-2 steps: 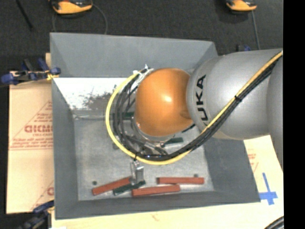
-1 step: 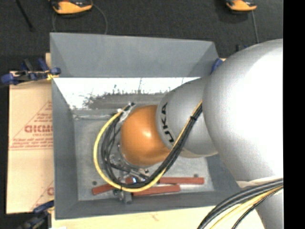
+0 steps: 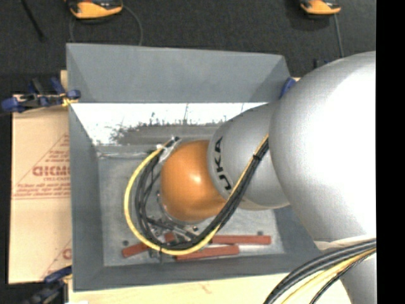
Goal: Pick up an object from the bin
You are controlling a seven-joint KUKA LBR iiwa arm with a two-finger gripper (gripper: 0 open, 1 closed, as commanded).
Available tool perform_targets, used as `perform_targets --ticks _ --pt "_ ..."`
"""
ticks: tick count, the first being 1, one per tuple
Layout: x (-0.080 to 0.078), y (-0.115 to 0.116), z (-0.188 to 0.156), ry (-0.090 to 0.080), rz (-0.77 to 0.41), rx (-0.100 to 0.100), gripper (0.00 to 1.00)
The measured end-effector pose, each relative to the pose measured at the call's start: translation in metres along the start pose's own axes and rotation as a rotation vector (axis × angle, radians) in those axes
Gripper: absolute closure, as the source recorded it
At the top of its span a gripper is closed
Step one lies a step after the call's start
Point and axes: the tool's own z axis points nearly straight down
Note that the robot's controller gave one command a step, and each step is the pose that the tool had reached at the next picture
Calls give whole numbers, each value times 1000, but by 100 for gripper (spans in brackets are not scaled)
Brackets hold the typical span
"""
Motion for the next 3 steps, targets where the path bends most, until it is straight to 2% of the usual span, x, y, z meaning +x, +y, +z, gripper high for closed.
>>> perform_targets --ticks 1,2,3 --pt "-4 14 -109 0 -8 0 100" --pt "-2 14 -104 8 -5 0 0" --pt "-19 15 6 8 -17 -1 0"
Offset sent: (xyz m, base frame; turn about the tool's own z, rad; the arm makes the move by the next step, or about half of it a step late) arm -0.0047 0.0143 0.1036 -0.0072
